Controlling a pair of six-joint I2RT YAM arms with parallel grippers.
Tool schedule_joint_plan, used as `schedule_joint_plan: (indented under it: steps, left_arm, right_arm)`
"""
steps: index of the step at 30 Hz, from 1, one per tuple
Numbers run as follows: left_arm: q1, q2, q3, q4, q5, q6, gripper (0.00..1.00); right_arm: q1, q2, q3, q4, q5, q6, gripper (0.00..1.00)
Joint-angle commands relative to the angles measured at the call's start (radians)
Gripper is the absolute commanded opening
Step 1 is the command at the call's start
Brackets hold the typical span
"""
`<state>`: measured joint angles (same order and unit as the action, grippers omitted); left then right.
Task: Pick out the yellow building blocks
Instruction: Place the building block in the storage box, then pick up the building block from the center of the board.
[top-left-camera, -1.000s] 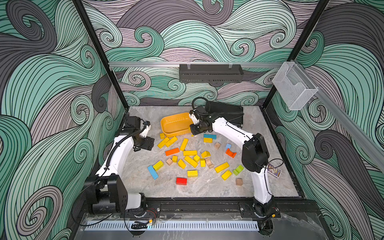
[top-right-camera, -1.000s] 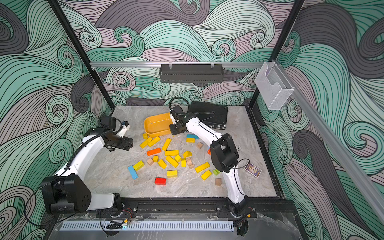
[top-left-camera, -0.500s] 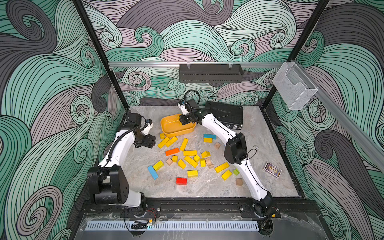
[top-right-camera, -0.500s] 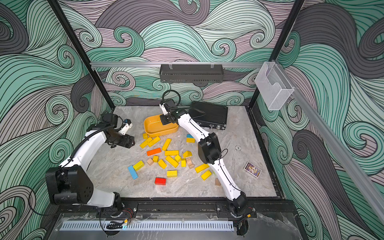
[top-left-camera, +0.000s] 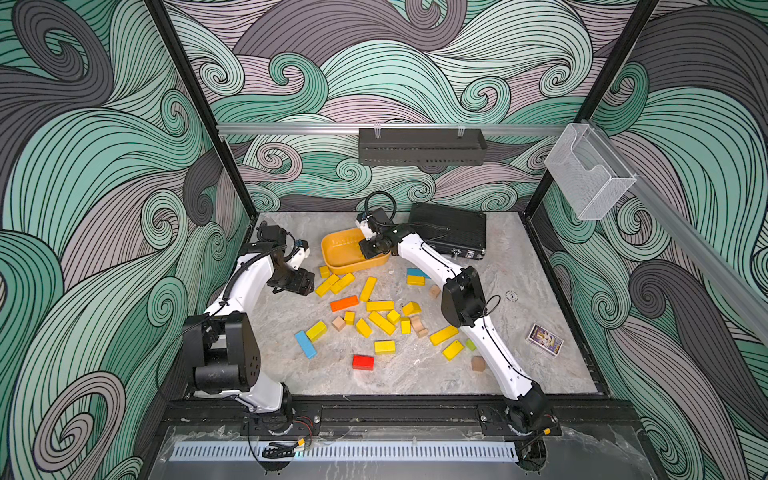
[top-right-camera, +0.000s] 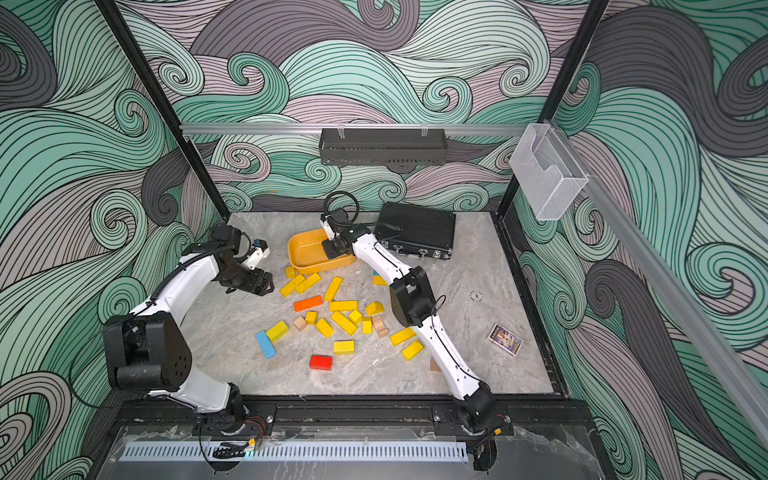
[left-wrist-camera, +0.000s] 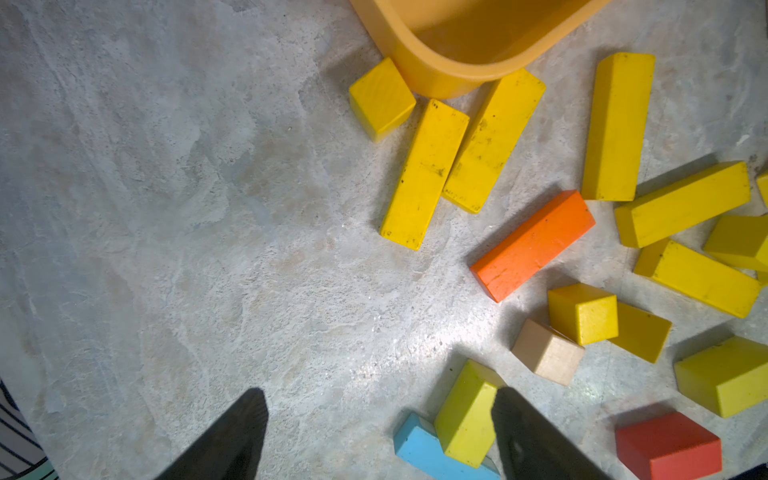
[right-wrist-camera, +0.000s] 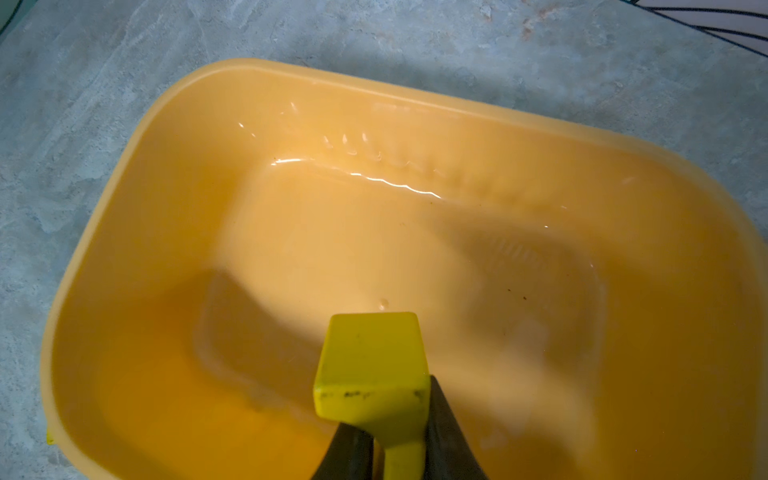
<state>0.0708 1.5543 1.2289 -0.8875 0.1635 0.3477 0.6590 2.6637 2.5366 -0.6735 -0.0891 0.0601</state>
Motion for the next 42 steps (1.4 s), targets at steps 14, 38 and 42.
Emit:
schedule_joint_plan:
  steps: [14,38,42]
  left_arm:
    - [-0.064,0.172,0.082,0.08,0.011,-0.046,0.78]
    - [-0.115,0.5,0.332,0.154,-0.061,0.124,0.69]
    - [-0.117,0.528,0.365,0.13,-0.025,0.159,0.65]
  right_arm:
    - [-0.002,-0.156,-0.061,-0.023,0.06,-0.048,0.37]
    - [-0.01,-0.862,-0.888,-0.015,0.082,0.009,0.35]
    - [-0.011,-0.882,-0.919,-0.015,0.09,0.002,0.35]
